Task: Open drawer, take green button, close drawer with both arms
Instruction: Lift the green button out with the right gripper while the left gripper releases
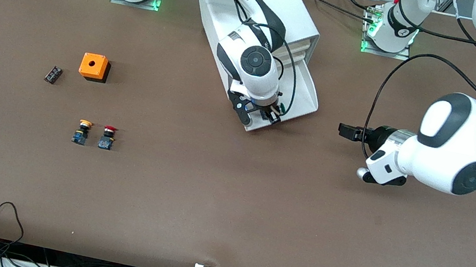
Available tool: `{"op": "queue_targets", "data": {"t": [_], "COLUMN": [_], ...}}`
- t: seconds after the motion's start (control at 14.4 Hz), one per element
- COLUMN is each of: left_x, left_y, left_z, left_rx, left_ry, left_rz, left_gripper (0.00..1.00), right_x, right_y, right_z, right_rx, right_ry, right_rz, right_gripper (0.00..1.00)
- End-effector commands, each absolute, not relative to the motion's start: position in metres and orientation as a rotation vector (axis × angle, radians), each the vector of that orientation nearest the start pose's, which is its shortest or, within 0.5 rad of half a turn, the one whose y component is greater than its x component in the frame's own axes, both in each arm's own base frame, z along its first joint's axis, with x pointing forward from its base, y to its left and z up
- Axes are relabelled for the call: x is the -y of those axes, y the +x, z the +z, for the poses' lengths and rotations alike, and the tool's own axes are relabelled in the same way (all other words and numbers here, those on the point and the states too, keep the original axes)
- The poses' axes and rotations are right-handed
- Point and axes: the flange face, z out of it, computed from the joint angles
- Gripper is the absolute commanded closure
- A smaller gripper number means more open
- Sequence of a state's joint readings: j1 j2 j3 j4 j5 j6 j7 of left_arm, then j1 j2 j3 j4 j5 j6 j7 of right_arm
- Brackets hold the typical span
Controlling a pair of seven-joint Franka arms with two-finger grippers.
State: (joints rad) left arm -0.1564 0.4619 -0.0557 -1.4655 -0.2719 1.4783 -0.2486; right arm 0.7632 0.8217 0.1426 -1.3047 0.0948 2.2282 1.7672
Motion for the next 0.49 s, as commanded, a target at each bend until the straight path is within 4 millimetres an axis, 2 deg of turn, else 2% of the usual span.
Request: {"op": "queue_targets", "data": {"t": [0.0,0.07,0.21,0.42], "left_x": [0.153,0.146,0.133,0.137], "left_y": [0.632,0.636,0.643,0.642], "left_z": [0.417,0.410,0.390,0.377], "left_rx": [0.104,0.118,0.157,0.149], "left_ry": [-3.088,-3.080,-3.073,-3.054], "left_rz": [0.635,0.637,0.678,0.703], "left_gripper": [0.00,0.00,0.00,0.00], "right_x": [-0.585,-0.585,-0.584,-0.570], "right_y": [0.479,0.479,0.483,0.501], "right_z": [0.267,0.270,0.283,0.317], "right_rx": [-1.388,-1.387,-1.367,-1.239], "right_ry": [-2.649,-2.650,-2.644,-2.740], "right_rz": [0.195,0.195,0.181,0.076], "right_gripper": [0.91,1.00,1.00,1.00]}}
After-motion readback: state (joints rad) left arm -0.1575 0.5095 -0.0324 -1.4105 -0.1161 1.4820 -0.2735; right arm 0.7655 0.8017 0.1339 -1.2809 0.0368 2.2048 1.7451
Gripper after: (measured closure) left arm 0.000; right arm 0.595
